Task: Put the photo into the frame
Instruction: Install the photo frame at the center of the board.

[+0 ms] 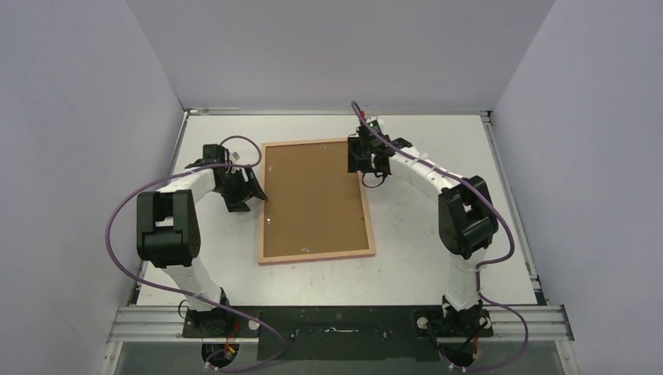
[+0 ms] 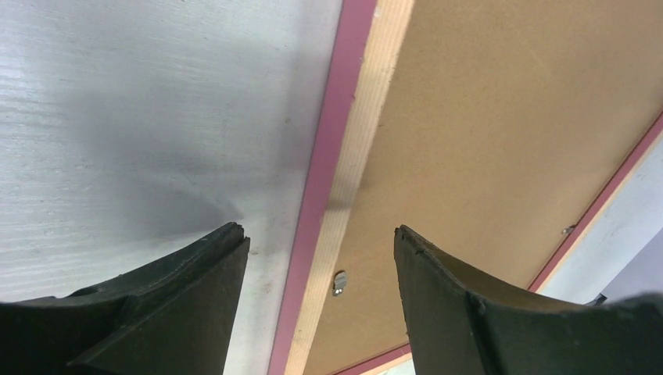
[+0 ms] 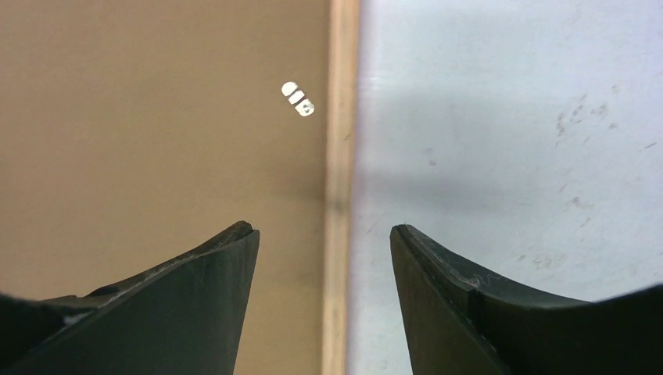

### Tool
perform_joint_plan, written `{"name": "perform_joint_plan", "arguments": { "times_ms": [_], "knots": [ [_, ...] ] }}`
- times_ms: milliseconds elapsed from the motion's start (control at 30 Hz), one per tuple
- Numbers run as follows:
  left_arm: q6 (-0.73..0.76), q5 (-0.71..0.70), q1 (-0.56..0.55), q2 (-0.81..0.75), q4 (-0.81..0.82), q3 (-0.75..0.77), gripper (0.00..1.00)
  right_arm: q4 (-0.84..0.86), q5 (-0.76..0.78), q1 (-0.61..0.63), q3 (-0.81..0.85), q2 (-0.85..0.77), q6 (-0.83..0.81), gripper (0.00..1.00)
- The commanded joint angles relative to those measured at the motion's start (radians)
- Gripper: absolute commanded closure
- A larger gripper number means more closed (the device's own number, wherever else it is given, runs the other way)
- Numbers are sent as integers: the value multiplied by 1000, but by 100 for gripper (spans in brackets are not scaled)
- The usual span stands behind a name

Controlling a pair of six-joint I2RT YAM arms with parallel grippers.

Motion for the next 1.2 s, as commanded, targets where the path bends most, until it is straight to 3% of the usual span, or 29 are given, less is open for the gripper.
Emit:
{"name": "perform_joint_plan", "arguments": {
  "times_ms": [0,433,1167],
  "knots": [
    [16,-13,0,21,-6,28,33,39,-17,-27,85,64,-85,36],
    [16,-14,0,70,-42,80,34,86,-156,-65,207,247,-130,36],
    [62,-36,1,97,-87,112,34,149,-30,-65,262,357,-102,53]
  ]
}}
